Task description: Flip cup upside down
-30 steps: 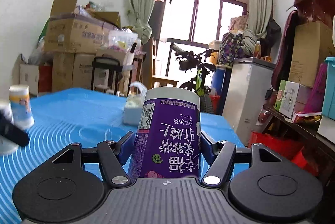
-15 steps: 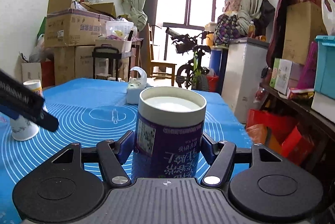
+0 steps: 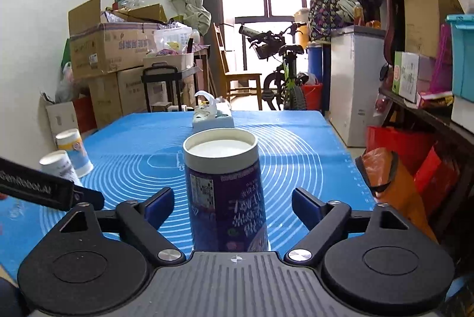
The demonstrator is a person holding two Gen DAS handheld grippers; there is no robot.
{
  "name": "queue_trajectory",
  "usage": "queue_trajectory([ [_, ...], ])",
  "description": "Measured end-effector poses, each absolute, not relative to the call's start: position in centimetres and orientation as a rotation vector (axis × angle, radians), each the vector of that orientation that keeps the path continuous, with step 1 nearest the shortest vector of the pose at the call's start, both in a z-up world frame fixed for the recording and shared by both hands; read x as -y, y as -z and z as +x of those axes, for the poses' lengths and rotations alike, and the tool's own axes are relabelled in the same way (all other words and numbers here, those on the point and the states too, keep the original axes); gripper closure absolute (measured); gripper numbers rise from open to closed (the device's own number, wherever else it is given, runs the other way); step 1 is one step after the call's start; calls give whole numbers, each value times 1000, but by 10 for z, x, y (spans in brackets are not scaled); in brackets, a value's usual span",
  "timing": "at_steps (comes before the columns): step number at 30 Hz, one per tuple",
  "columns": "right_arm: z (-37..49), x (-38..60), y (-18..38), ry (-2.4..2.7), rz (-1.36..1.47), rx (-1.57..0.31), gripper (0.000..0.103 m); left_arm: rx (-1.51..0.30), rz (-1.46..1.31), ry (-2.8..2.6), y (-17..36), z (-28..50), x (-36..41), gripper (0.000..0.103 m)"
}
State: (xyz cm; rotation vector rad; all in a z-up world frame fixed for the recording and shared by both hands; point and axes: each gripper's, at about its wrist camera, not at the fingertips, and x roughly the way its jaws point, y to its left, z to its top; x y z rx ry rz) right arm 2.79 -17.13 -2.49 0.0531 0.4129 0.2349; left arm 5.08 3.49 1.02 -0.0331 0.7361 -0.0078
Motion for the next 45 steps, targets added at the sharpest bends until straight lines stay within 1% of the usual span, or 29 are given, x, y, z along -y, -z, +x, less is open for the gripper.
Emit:
queue_trajectory([
  [4,-1,184,17,-256,94,-451,9,-717,-26,20,-11,32,-29,10],
  [11,-40,192,9,-222,100,-556,10,-695,-49,48,-8,-4,-23,10],
  [17,-62,184,0,-234,26,-580,10,-682,-33,57,-5,-25,-18,10],
  [26,-74,180,-3,-259,19,-604,10,-660,16,59,-5,-43,-12,10],
  [45,-79,182,-6,-253,13,-619,10,-660,25,58,-4,-46,-9,10],
])
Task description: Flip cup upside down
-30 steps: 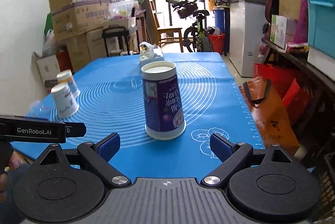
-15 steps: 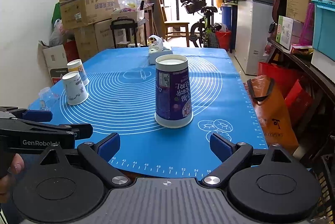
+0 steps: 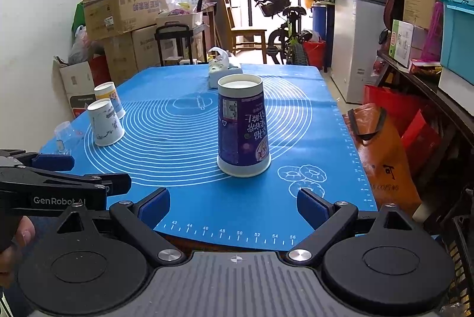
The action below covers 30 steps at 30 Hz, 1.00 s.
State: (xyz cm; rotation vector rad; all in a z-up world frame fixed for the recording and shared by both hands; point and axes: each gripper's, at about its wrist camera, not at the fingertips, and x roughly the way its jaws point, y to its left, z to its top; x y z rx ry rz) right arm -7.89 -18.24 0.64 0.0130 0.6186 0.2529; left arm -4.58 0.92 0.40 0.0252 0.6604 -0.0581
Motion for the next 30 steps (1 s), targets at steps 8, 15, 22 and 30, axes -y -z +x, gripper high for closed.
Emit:
queue_trajectory([
  [8,-79,182,-6,-251,12,-619,10,-664,29,56,-2,-46,-8,10],
  [15,-80,181,-5,-248,13,-616,10,-663,34,59,-4,-46,-8,10],
  [22,-80,182,-4,-246,20,-622,10,-670,35,63,-3,-44,-8,10],
  [30,-82,186,-7,-246,26,-614,10,-666,37,62,-4,-44,-8,10],
])
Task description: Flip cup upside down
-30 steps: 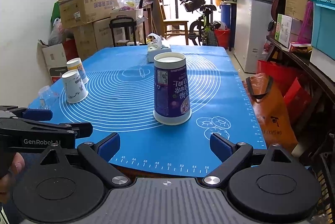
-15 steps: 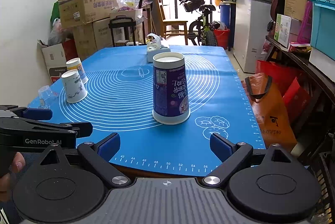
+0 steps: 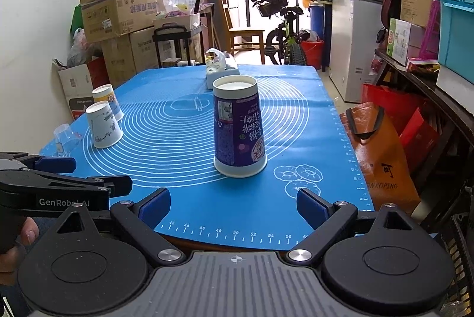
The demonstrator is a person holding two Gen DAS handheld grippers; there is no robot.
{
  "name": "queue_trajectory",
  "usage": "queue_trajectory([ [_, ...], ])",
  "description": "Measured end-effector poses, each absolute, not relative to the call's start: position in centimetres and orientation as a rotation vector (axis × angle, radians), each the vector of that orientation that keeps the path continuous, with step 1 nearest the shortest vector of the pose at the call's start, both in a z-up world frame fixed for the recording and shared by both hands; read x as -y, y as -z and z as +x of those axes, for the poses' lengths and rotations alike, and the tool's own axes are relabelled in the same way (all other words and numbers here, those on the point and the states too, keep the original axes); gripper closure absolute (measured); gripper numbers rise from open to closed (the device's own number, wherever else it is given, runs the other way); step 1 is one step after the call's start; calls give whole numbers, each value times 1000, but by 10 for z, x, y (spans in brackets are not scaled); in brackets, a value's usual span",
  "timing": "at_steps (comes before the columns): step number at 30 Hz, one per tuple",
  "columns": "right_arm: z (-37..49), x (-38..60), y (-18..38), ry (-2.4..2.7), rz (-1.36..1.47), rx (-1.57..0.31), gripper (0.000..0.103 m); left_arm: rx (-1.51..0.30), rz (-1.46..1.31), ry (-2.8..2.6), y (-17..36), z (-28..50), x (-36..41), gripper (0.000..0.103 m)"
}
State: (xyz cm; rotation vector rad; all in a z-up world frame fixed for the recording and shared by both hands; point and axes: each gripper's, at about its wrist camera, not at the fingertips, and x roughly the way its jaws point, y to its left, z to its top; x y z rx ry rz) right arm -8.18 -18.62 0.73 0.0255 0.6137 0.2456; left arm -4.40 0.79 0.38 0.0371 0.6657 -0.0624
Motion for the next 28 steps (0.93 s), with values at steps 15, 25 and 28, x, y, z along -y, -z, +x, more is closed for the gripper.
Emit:
queue_trajectory([
  [15,-84,188,-10,-247,23,-612,10,-657,45,57,-4,-45,-4,10],
  [25,-84,188,-10,-254,22,-610,10,-662,48,58,-4,-44,-5,10],
  [28,-84,188,-10,-254,23,-612,10,-662,50,58,-3,-44,-5,10],
])
